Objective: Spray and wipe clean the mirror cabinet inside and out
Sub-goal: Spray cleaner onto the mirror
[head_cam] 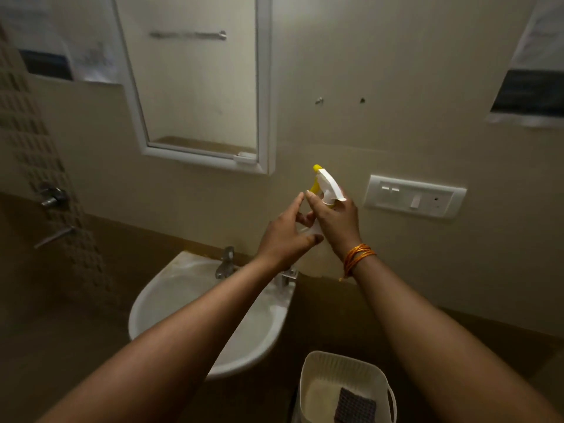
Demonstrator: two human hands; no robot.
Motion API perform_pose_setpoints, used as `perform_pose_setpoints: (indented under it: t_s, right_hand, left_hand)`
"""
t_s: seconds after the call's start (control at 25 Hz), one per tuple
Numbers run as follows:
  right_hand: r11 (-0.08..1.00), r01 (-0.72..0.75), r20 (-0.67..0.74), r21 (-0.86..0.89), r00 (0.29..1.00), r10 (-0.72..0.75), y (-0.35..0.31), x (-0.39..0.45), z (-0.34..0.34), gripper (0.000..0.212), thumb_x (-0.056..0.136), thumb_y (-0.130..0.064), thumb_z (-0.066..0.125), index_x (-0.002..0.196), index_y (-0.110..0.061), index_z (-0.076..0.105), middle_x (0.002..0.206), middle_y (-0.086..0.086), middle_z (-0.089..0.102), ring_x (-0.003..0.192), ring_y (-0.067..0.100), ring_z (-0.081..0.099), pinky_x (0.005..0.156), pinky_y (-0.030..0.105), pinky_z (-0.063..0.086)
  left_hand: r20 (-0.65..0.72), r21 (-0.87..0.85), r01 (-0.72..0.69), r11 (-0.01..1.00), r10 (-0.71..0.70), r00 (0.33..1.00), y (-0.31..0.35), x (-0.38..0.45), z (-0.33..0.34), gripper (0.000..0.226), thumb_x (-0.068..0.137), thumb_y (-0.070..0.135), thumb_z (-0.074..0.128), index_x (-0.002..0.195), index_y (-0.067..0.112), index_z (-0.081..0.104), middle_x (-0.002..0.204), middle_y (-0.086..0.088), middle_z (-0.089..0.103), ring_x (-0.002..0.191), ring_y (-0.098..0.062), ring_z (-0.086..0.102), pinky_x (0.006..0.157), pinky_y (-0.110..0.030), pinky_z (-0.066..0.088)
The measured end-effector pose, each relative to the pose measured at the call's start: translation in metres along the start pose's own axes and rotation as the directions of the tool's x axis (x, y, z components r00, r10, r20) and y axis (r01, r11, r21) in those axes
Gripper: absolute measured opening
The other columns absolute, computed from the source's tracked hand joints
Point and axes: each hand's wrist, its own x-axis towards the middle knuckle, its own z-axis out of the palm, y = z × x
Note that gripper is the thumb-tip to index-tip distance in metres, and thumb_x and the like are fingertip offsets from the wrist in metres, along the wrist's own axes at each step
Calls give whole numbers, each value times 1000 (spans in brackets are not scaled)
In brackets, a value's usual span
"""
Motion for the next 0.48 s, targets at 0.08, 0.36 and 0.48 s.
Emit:
perform_pose_setpoints:
  t_s: [0.08,0.36,0.48]
  right_hand:
    - [999,-23,-50,37,998,25,-28,15,12,36,69,-47,77,89,-17,71,75,8,71,74,30,72,71,50,60]
    - [953,-182,69,243,983,170,-98,48,53,15,65,-20,67,77,-15,72,61,-1,72,72,23,76,69,51,61]
    - [961,-109,141,254,987,75,-128,53,76,17,74,-18,67,88,-13,76,72,4,72,73,23,73,56,38,54]
  left_hand:
    - [-54,28,-35,999,36,998,15,12,-22,92,74,30,82,152,29,33,98,12,64,86,-12,62,67,-26,46]
    - [-134,60,-42,997,49,990,38,44,-97,91,74,19,82,152,24,35,87,17,58,77,-3,61,65,-16,43]
    - [-153,129,-93,987,112,982,40,52,-131,89,73,22,83,149,32,39,88,20,52,80,-1,57,62,-13,42]
